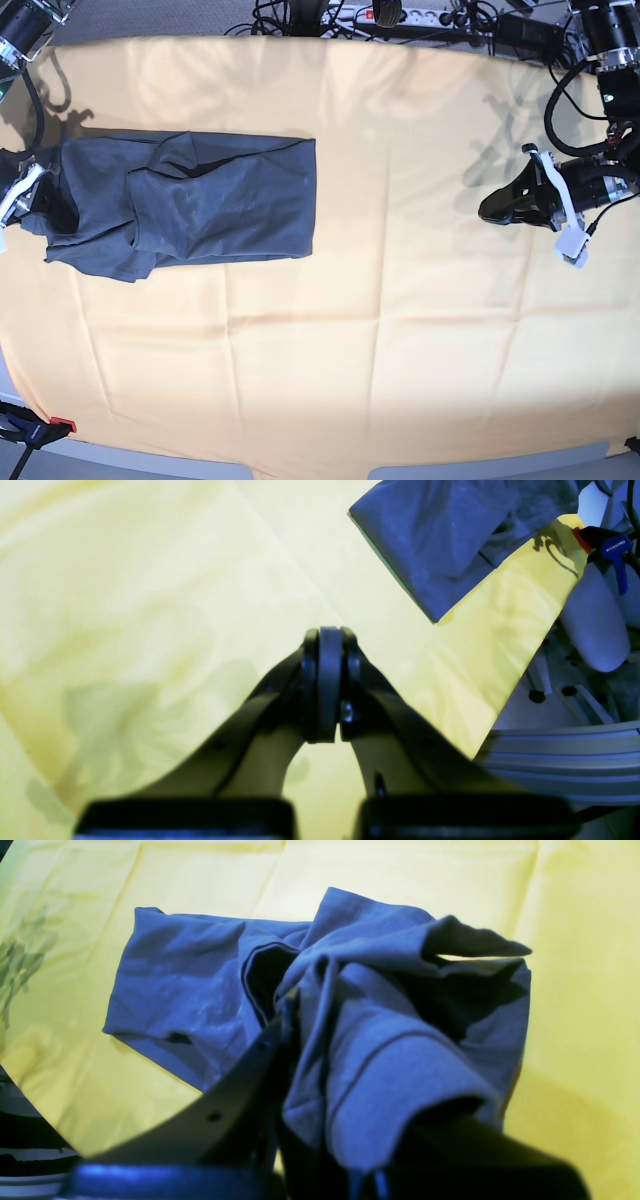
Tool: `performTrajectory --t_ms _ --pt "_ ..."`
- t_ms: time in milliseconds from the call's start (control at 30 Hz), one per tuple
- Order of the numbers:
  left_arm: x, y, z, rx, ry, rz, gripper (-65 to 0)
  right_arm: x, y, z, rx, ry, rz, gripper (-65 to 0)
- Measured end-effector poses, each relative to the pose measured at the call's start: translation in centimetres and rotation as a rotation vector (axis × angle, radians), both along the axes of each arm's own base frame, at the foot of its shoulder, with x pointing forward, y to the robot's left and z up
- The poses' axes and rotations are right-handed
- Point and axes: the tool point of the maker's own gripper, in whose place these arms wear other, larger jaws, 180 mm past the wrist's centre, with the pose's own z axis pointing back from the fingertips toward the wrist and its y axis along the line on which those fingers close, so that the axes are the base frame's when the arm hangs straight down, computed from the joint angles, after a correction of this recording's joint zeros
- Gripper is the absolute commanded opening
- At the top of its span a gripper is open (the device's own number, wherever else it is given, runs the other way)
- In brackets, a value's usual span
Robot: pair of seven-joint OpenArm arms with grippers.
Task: Fold the T-shirt properly
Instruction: 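Grasp the shirt end with the right gripper and drag it toward the robot, then fold the shirt end over onto the bundle with the right gripper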
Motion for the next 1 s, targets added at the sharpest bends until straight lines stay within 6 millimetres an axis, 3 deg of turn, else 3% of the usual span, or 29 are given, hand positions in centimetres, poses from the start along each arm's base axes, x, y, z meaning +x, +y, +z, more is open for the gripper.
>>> performTrajectory --t_ms 233,333,433,667,867,1000 --pt "0.0 0.0 0.0 0.0 0.0 0.0 -65.0 0.0 0.3 0.3 0.021 -0.015 0.011 -65.0" --pt "0.0 0.0 0.0 0.0 0.0 0.0 -65.0 0.2 2.1 1.7 0.106 -0.068 0.071 -65.0" --pt "0.0 0.0 0.0 0.0 0.0 0.0 -65.0 0.3 3.8 1.3 0.107 -0.052 0.128 -65.0" --pt "0.0 0.0 0.0 0.0 0.0 0.0 -65.0 0.1 11.2 -0.1 0.189 -0.026 0.297 -65.0" --pt "-0.1 0.0 -0.1 0.0 0.004 0.0 -65.0 0.7 16.6 2.8 0.204 -0.133 0.43 -65.0" --pt "-0.2 0.0 -0.2 0.0 0.007 0.0 -65.0 0.2 20.4 2.7 0.261 -0.126 0.515 -65.0"
